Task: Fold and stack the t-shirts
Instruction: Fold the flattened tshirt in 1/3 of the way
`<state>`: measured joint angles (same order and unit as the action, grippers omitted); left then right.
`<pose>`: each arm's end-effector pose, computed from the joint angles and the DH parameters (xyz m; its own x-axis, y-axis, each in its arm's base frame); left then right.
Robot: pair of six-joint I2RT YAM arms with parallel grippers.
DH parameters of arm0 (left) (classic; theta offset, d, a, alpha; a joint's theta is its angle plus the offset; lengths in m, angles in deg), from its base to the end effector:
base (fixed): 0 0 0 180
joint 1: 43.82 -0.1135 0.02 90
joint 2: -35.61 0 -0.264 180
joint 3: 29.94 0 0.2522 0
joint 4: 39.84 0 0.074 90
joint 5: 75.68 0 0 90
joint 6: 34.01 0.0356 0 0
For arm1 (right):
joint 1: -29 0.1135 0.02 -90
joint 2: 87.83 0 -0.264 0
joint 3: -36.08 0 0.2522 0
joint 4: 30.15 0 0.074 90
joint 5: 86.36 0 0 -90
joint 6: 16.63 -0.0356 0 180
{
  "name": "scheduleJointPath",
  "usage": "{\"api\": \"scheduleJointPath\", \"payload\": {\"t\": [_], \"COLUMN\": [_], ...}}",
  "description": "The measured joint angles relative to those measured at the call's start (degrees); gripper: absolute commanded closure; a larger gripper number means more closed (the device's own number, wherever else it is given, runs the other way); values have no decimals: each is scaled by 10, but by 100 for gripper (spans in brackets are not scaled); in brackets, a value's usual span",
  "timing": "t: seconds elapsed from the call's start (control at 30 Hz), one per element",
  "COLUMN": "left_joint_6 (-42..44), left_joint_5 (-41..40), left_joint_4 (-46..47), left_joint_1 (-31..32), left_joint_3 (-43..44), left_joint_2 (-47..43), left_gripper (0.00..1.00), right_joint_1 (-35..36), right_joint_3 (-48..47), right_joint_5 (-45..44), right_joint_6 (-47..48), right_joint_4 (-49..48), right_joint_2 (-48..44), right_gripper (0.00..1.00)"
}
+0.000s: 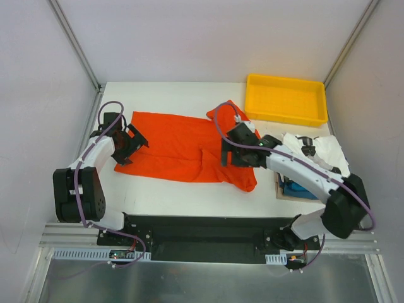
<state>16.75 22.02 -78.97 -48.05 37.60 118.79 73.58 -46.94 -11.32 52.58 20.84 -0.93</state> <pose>0.2941 0.0170 0.2184 -0.6334 -0.6754 -0.3775 -0.5122 0.7317 -0.4497 0.2342 0.2179 0.2714 -0.7477 -0.2554 -0.6129 -0.3283 0.9446 0.0069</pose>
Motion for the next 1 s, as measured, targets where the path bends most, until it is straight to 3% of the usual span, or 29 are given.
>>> {"api": "scheduleJointPath", "payload": {"t": [0.13,0.33,0.7,1.0], "left_joint_6": [1,3,3,3], "left_joint_5": [8,9,12,13], "left_joint_4": [8,13,16,18], "left_joint_1": [0,-4,-42,-86], "left_joint_3": [7,18,19,17], "left_joint_2": [24,58,86,92], "left_gripper": [1,1,1,1], "right_joint_1": [-28,-61,-102,-120], "right_joint_3": [122,237,234,242], "right_joint_5": [18,28,46,46], "right_joint_6": [-34,-73,-88,-97], "right_joint_4": [-2,-2,-57,-36], "right_joint_2": [-96,-102,-14,-26], "right_gripper": [10,19,30,28]}}
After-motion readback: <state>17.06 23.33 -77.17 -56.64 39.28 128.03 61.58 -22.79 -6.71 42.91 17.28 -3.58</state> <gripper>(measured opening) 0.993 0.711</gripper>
